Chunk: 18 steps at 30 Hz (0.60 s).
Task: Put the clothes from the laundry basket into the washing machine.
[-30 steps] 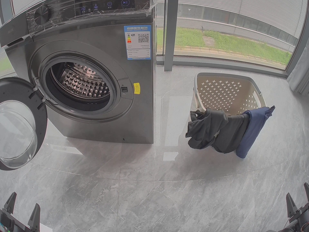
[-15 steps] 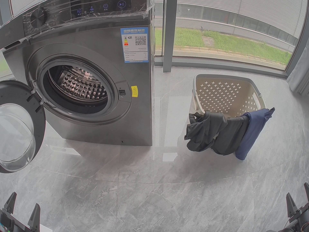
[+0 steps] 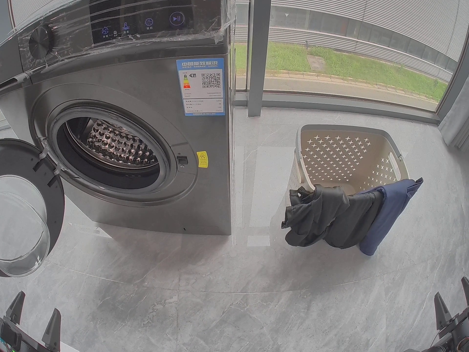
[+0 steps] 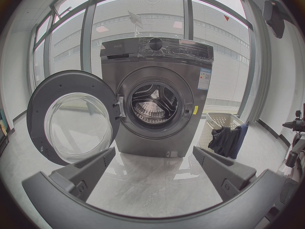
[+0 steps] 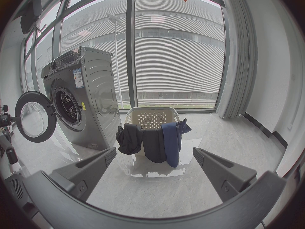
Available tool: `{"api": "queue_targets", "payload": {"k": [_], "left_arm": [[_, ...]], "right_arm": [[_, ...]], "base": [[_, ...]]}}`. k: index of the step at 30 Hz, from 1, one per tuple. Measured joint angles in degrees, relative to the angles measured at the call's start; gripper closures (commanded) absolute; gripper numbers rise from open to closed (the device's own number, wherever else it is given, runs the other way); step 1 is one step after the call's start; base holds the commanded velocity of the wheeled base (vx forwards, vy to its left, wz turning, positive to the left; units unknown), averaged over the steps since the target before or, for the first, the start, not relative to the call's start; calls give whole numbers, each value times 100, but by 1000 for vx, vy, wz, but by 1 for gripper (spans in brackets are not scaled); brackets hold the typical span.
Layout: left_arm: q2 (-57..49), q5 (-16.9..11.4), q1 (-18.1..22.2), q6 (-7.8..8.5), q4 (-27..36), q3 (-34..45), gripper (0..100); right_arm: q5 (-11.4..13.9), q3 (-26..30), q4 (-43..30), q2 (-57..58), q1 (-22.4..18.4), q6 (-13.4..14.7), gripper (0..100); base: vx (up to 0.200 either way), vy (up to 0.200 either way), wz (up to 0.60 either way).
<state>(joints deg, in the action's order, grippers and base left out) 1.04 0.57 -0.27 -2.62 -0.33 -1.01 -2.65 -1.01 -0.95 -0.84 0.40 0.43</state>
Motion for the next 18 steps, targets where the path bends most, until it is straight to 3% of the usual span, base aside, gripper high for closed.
{"api": "queue_targets", "payload": {"k": [18], "left_arm": [[0, 2, 2, -13, 1, 0, 0]], "right_arm": [[2, 0, -2, -1, -5, 1, 0]], "base": [[0, -200, 0]]}}
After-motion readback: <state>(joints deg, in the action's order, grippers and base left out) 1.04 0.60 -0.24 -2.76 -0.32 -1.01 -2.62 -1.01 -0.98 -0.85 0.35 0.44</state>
